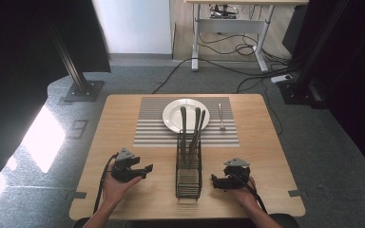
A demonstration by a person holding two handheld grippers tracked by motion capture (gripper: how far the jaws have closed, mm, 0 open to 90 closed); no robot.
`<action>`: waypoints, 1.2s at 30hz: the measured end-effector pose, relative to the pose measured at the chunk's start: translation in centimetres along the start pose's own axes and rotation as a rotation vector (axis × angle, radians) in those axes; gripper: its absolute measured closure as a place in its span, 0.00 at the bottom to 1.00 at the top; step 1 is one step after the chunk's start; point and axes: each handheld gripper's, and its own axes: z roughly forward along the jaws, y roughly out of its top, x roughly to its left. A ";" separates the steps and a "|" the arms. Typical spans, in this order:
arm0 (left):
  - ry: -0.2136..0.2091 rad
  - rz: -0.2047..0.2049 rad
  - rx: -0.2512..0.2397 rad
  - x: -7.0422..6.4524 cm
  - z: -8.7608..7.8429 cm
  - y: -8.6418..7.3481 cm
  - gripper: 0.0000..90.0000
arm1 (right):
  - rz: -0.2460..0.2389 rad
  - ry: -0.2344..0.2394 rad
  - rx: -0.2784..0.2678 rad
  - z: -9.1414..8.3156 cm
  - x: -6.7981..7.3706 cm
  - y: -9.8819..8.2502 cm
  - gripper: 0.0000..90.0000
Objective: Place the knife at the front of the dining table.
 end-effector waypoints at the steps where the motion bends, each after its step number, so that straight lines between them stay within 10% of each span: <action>1: -0.001 0.000 -0.002 0.0 -0.1 0.0 0.34 | 0.001 -0.002 0.003 0.0 0.0 0.0 0.00; 18: 0.015 0.015 -0.070 0.3 -2.2 0.9 0.33 | 0.009 -0.005 0.021 -0.2 -0.1 0.2 0.03; 36: -0.022 -0.003 -0.173 -0.6 -2.9 5.4 0.30 | 0.015 -0.012 0.015 -0.4 -0.3 0.1 0.08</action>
